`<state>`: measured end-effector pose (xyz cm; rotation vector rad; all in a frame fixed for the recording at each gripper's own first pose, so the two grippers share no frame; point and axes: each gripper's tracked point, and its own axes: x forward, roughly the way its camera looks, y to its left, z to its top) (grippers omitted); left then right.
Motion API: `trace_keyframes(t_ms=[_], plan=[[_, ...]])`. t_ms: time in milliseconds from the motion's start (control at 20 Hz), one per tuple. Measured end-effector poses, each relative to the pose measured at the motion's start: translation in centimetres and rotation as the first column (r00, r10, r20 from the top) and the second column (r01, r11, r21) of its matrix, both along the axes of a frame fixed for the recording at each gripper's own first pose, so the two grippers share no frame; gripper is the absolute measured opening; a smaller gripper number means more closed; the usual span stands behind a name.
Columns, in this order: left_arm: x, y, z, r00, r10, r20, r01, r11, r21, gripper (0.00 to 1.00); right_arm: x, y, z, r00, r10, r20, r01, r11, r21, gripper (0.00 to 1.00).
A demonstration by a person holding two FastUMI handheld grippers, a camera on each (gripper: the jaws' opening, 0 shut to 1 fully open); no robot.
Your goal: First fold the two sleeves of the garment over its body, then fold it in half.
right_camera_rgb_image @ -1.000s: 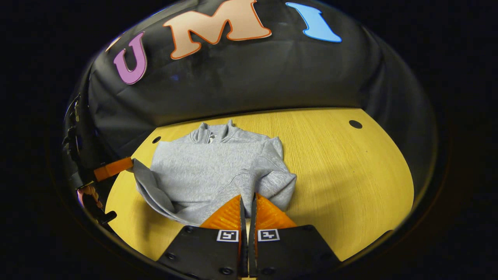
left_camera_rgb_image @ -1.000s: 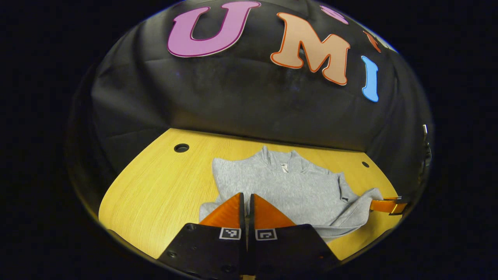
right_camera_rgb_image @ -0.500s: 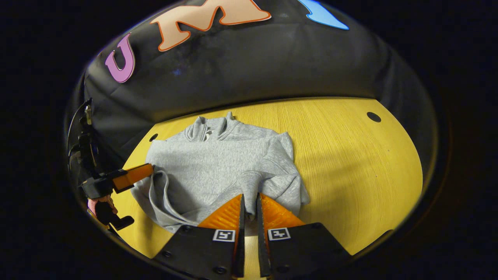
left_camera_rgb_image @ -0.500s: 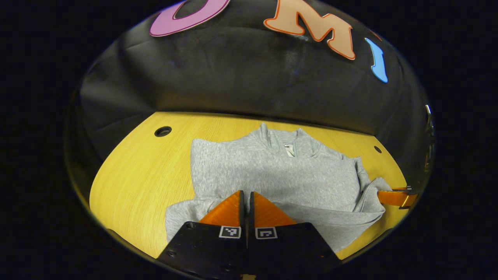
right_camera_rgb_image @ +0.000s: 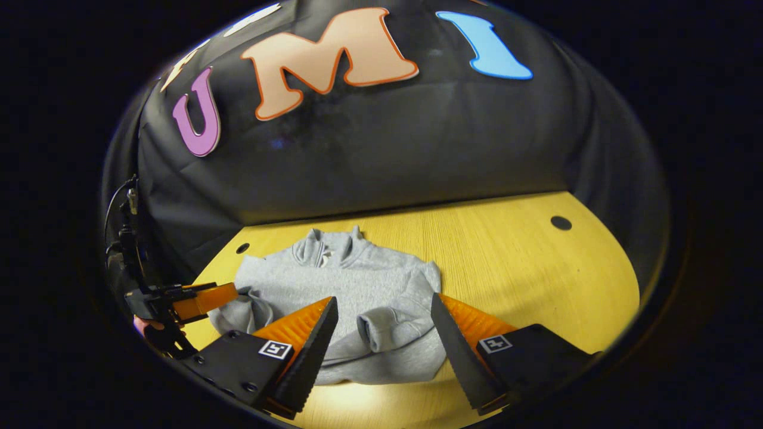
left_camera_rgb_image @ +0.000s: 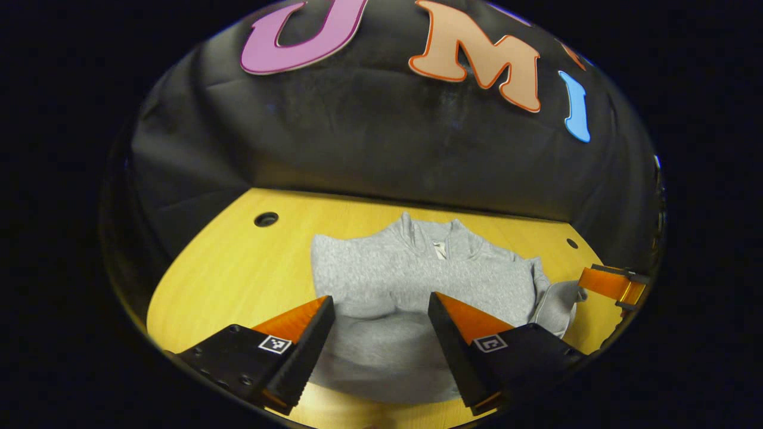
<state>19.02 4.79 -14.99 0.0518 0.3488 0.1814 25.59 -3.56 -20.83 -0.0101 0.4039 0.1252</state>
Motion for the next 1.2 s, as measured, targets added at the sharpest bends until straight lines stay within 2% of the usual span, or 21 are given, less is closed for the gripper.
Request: trace_keyframes(t_ms=[50, 100, 150, 200, 250, 450, 600, 650, 700, 800, 1000, 1200], plan=[[-0.9, -0.2, 1.5, 1.0, -0.007, 0.027, 0.006, 1.0, 0.012, 0.95, -0.6, 0.0, 1.1, 1.0, 0.001, 0.026, -0.001, 1.0, -0.006, 0.93], [-1.7, -0.3, 2.7, 0.999, -0.014, 0.047, 0.013, 1.0, 0.017, 0.95, -1.2, 0.0, 2.0, 0.999, -0.003, 0.045, 0.004, 1.0, -0.012, 0.98], [-2.9, -0.5, 3.7, 0.998, -0.021, 0.062, 0.019, 1.0, 0.025, 0.94, -2.2, 0.1, 3.0, 0.998, 0.0, 0.063, 0.0, 1.0, -0.015, 0.93], [-4.4, -0.4, 4.7, 0.997, -0.023, 0.067, 0.021, 0.999, 0.037, 0.94, -3.5, 0.3, 4.4, 0.996, 0.005, 0.091, -0.003, 1.0, -0.021, 0.98], [-5.7, -0.5, 5.4, 0.997, -0.024, 0.071, 0.021, 0.999, 0.045, 0.95, -4.6, 0.6, 5.5, 0.993, 0.01, 0.115, -0.007, 1.0, -0.024, 0.97], [-10.1, -0.6, 5.7, 0.998, -0.003, 0.066, 0.002, 1.0, 0.009, 0.94, -9.4, 1.8, 9.2, 0.977, 0.011, 0.214, 0.0, 0.999, -0.049, 0.98], [-12.7, -1.3, 4.7, 0.999, -0.014, 0.035, 0.014, 1.0, -0.005, 0.95, -13.5, 3.1, 9.4, 0.975, 0.014, 0.222, -0.006, 0.999, -0.037, 0.98], [-13.4, -1.6, 4.7, 0.999, -0.02, 0.033, 0.02, 1.0, -0.004, 0.95, -14.8, 3.6, 9.4, 0.973, 0.022, 0.232, -0.017, 1.0, -0.025, 0.94], [-14.3, -1.9, 4.6, 0.999, -0.026, 0.028, 0.026, 1.0, -0.002, 0.95, -15.7, 3.7, 9.3, 0.971, 0.022, 0.238, -0.018, 1.0, -0.017, 0.98], [-15.6, -2.8, 4.4, 0.998, -0.055, 0.03, 0.055, 0.998, -0.005, 0.94, -17.9, 3.4, 8.7, 0.974, -0.003, 0.228, 0.005, 1.0, -0.008, 0.98], [-18.2, -2.9, 2.2, 0.994, -0.104, -0.037, 0.104, 0.994, 0.011, 0.95, -20.9, 2.3, 7.9, 0.975, -0.064, 0.211, 0.068, 0.998, -0.012, 0.98], [-19.1, -2.9, 0.7, 0.989, -0.122, -0.086, 0.122, 0.993, -0.008, 0.95, -22.3, 1.7, 8.1, 0.97, -0.106, 0.218, 0.113, 0.993, -0.023, 0.98]])
